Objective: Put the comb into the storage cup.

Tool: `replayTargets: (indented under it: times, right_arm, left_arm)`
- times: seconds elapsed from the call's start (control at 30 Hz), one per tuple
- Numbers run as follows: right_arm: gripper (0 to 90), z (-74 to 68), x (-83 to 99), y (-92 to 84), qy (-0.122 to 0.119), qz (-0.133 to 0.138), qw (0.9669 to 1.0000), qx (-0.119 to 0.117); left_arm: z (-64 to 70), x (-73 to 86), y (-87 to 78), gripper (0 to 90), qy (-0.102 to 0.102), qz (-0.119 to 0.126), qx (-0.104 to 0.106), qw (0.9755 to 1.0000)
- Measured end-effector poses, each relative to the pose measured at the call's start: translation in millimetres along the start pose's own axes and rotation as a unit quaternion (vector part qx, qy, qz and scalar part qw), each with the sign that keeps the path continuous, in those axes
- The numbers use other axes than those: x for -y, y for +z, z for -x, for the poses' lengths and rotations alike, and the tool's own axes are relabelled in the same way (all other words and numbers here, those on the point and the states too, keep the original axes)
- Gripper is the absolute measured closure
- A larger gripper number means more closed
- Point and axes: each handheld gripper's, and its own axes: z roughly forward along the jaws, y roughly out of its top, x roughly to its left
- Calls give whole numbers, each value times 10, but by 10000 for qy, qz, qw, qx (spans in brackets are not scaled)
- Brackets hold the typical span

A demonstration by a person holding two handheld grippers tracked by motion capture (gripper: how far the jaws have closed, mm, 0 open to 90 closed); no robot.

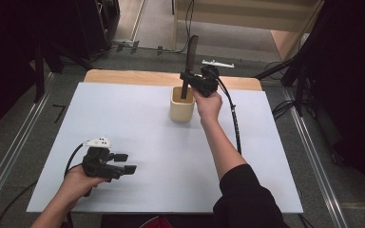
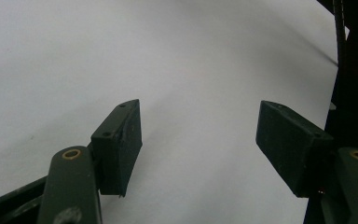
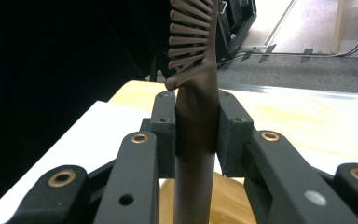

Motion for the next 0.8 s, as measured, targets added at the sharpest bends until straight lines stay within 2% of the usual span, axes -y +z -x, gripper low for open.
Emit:
replayTargets:
  times: [0.17,0.23,0.47,0.8]
  right_arm:
    - [698,-1,65,18,-83,68,9999,58]
    - [698,14,99,20,-46,100,9999,60]
    - [697,11,187,49,-118,27,9999,69]
    - [694,35,291,31,-83,152,9999,-10]
  left_arm:
    - [-1,1,1,324,1,1,5,10000]
    - [3,1,1,325,7,-18,5,10000]
    - [2,1,1,325,3,-13,-3,10000]
    - [3,1,2,325,6,-16,2,10000]
